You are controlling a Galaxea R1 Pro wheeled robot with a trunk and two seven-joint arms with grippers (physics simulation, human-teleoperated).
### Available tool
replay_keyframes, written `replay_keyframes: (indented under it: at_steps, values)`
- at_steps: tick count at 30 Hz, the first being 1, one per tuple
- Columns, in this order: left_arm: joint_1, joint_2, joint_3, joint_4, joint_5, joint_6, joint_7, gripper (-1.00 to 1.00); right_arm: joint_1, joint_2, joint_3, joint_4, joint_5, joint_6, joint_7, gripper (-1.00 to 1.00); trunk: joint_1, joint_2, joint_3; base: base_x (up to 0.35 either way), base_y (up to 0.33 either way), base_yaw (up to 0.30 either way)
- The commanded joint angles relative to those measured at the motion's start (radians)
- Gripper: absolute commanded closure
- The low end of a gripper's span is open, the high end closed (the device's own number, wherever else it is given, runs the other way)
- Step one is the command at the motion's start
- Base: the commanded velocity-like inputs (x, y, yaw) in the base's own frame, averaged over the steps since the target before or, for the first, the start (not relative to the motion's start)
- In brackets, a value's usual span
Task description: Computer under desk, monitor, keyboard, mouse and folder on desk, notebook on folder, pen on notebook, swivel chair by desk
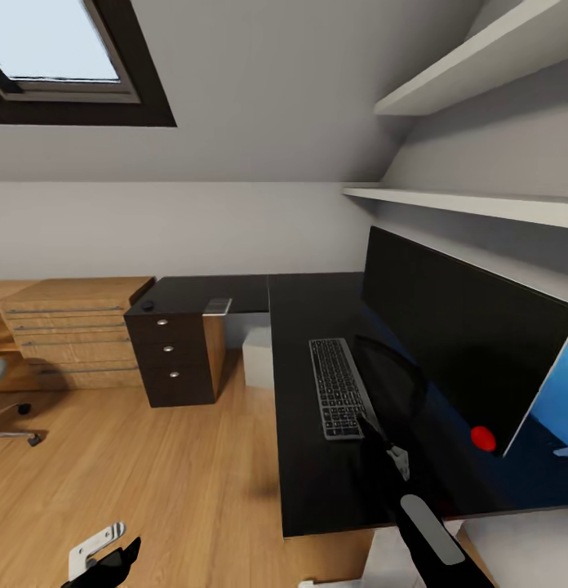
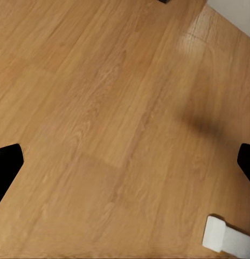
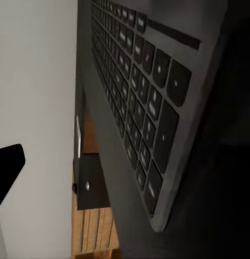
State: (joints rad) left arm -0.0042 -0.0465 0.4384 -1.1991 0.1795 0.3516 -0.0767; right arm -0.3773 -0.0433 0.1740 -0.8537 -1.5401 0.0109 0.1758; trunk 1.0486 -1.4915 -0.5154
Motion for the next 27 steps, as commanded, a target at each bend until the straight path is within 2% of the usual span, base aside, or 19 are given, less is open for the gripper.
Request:
replay_keyframes:
  at_steps: [1,8,20,27]
  values:
    - [0.000,-0.001,0.003,-0.002,0.007,0.007,-0.005,-1.00,0.000,-0.001,0.002,0.008,-0.013,0.001,-0.001,-1.00,-0.001,0.000,-0.001,-0.328,-0.103,0.000]
    - [0.000,-0.001,0.004,-0.002,0.008,0.007,-0.005,-1.00,0.000,-0.001,0.002,0.008,-0.012,0.001,-0.001,-1.00,-0.001,0.000,-0.001,-0.329,-0.108,0.000]
    - [0.000,0.000,0.006,-0.002,0.008,0.007,-0.005,-1.00,0.000,-0.001,0.002,0.008,-0.012,0.003,-0.001,-1.00,-0.001,0.000,-0.001,-0.332,-0.013,0.000]
    - [0.000,-0.001,0.026,-0.002,0.008,0.007,-0.005,-1.00,0.000,-0.001,0.002,0.008,-0.012,0.002,-0.002,-1.00,-0.001,0.000,-0.001,-0.334,-0.001,0.000]
